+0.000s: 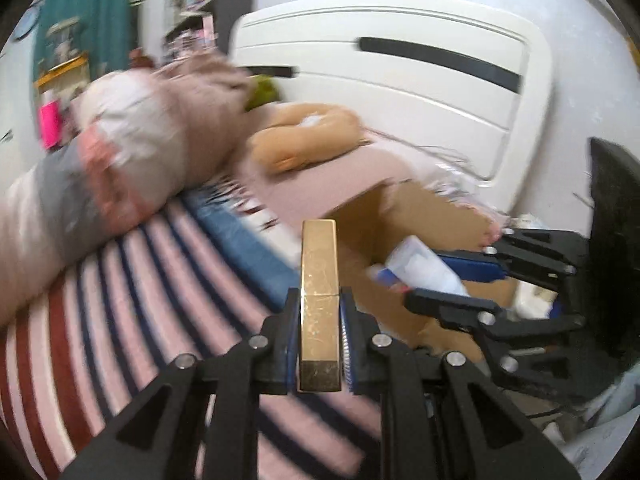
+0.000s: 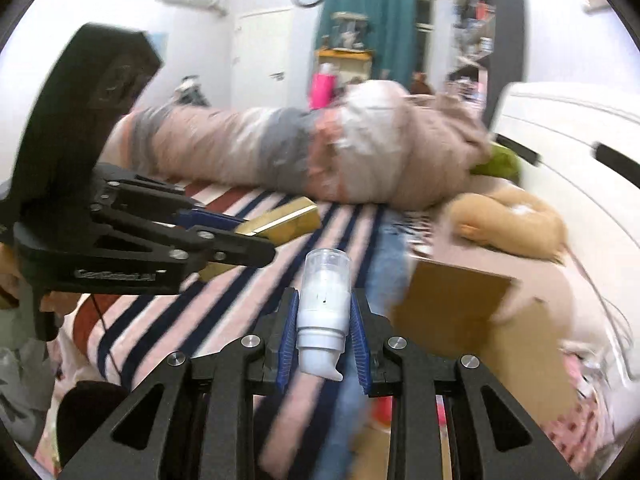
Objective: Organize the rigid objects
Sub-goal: 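Lower the lipstick and white bottle into the box and open both tools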
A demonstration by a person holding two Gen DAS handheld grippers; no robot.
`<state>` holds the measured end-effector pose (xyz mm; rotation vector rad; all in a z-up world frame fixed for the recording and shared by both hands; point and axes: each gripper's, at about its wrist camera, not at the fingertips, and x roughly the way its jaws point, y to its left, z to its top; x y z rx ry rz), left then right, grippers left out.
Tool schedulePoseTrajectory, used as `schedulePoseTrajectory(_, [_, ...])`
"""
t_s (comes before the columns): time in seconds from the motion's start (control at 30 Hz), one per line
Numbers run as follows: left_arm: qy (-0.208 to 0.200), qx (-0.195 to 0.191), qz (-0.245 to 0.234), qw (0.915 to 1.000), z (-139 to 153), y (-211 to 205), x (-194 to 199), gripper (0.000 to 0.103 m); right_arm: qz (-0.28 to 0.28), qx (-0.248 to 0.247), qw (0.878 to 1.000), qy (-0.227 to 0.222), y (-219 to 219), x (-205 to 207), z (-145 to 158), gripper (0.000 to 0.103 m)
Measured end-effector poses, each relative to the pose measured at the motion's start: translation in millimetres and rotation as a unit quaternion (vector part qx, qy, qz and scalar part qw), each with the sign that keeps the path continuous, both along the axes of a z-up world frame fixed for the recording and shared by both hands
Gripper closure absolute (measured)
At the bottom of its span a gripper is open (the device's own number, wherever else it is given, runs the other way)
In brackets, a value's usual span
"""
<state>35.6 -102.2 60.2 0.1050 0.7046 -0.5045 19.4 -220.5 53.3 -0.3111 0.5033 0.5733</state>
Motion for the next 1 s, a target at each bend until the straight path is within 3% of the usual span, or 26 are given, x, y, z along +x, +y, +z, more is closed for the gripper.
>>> schedulePoseTrajectory(0.13, [0.021,0.009,-0.057,0.9981,-2,-69,22,0.088,-0.049,0.006,0.998,0.025,-59,27,-3,0.082])
schedulePoseTrajectory(0.27, [0.061,0.043,-0.071,0.9946,-28,-115,48,0.088,-0.071,-0.008,0.995,0.069,-91,61,-26,0.082])
schedulePoseTrajectory(0.4, [0.091,0.07,-0.074,0.9906,-50,-136,65,0.088,-0.074,-0.022,0.993,0.093,-104,79,-42,0.081])
schedulePoseTrajectory(0.6, [0.098,0.087,-0.057,0.9896,-63,-138,74,0.088,-0.08,-0.053,0.99,0.104,-109,83,-61,0.081])
schedulePoseTrajectory(0.73, [0.083,0.092,-0.048,0.9911,-58,-134,70,0.067,-0.076,-0.051,0.99,0.105,-106,84,-64,0.081])
schedulePoseTrajectory(0.83, [0.074,0.081,-0.036,0.9933,-52,-124,69,0.058,-0.074,-0.046,0.99,0.106,-105,84,-62,0.08])
schedulePoseTrajectory(1.0, [0.048,0.053,-0.011,0.9974,-32,-102,58,0.037,-0.068,-0.036,0.992,0.101,-104,82,-52,0.069])
